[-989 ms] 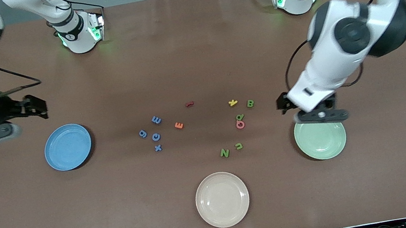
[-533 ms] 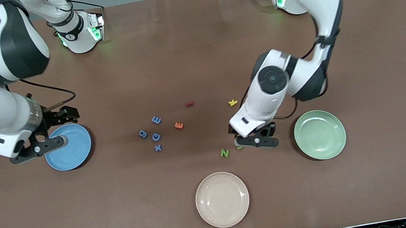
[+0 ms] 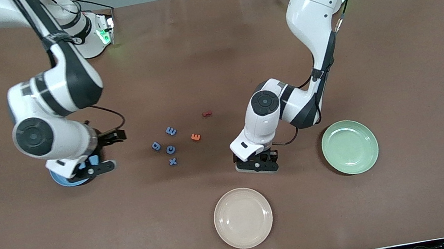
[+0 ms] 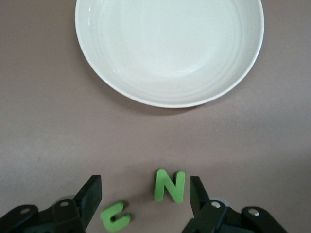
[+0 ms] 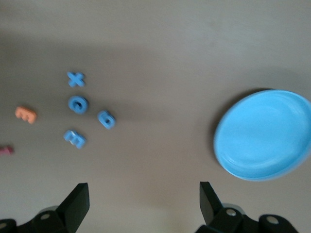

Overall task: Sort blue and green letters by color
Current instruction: 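Reach the left gripper to the green N while the right gripper reaches the blue 6, then carry the green N to the green plate with the left gripper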

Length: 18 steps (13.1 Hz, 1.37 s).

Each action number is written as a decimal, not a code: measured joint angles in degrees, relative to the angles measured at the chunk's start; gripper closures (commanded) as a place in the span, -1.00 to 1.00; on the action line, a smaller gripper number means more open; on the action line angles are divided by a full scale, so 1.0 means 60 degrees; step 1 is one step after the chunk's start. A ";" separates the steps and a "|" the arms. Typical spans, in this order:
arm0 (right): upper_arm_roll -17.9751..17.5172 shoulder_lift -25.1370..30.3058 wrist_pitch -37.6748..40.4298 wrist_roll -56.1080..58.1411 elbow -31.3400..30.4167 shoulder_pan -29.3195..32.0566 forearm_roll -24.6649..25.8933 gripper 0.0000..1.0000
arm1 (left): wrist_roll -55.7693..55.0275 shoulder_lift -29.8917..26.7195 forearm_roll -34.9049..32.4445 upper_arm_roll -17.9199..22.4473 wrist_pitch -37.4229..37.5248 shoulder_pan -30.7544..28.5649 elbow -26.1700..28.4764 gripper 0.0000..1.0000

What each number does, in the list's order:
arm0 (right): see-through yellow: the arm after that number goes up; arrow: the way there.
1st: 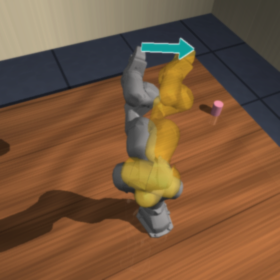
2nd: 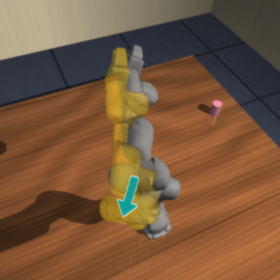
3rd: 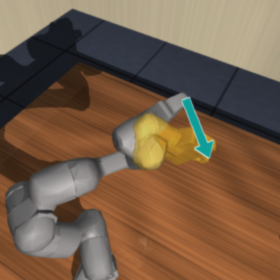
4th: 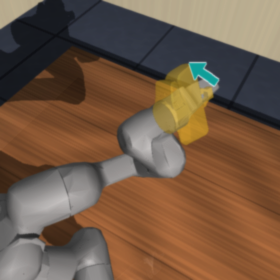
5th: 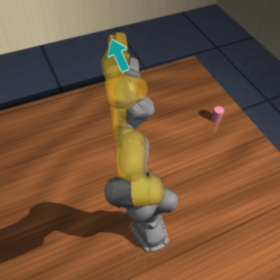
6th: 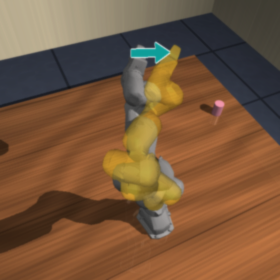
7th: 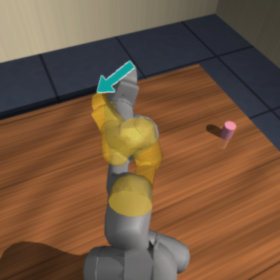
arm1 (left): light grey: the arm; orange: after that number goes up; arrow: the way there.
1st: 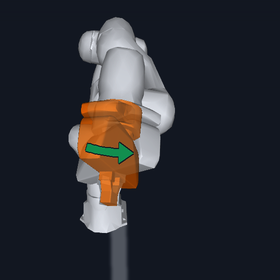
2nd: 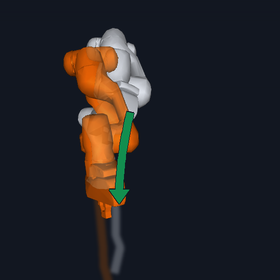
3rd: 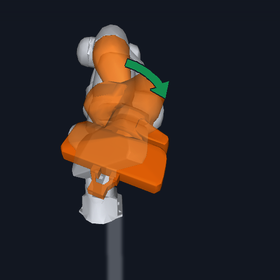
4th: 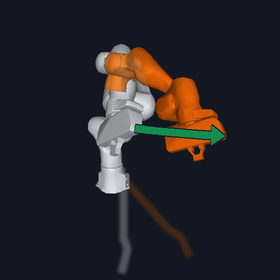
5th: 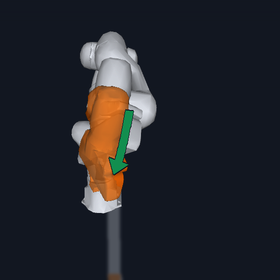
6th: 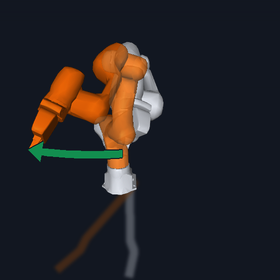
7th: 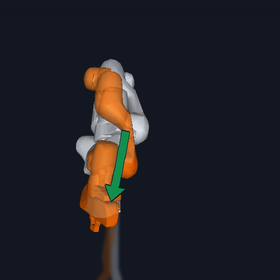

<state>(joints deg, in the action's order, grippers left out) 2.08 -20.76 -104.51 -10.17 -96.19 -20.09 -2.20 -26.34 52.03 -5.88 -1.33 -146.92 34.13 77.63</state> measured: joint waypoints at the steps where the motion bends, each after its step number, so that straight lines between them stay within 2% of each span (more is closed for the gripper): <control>1: -0.0001 -0.0052 -0.0696 -0.0343 -0.0406 -0.0221 -0.0014 -1.00 | 0.0000 0.0144 0.0000 0.0001 -0.0101 0.0017 -0.0031 -0.57; 4: 0.0001 -0.0588 -0.2436 -0.0857 -0.1143 -0.0522 -0.0019 -1.00 | -0.0016 0.0497 0.0000 0.0000 -0.0266 0.0278 -0.0091 -0.56; 9: 0.0015 -0.1812 -0.4107 -0.0868 -0.1224 -0.0555 -0.0025 -0.96 | -0.0068 0.0586 -0.0001 0.0050 -0.0408 0.0407 -0.0179 -0.44; 12: 0.0012 -0.2225 -0.4598 -0.1030 -0.1343 -0.0667 -0.0072 -0.96 | -0.0068 0.0694 -0.0001 0.0069 -0.0666 0.0404 -0.0179 -0.03; 14: 0.0009 -0.2293 -0.4646 -0.1346 -0.1584 -0.0858 -0.0120 -0.96 | -0.0068 0.0692 -0.0002 0.0107 -0.0667 0.0402 -0.0202 0.65; 15: 0.0008 -0.2293 -0.4686 -0.1424 -0.1711 -0.0929 -0.0134 -0.95 | -0.0068 0.0693 -0.0002 0.0107 -0.0668 0.0404 -0.0202 0.86; 18: 0.0013 -0.2292 -0.4995 -0.1466 -0.2045 -0.0967 -0.0147 -0.88 | -0.0089 0.0601 -0.0002 0.0116 -0.0694 0.0392 -0.0292 0.94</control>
<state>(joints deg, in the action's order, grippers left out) 2.15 -34.51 -134.48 -18.97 -108.46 -25.89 -3.08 -26.88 55.64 -5.89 -0.64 -151.08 36.48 75.88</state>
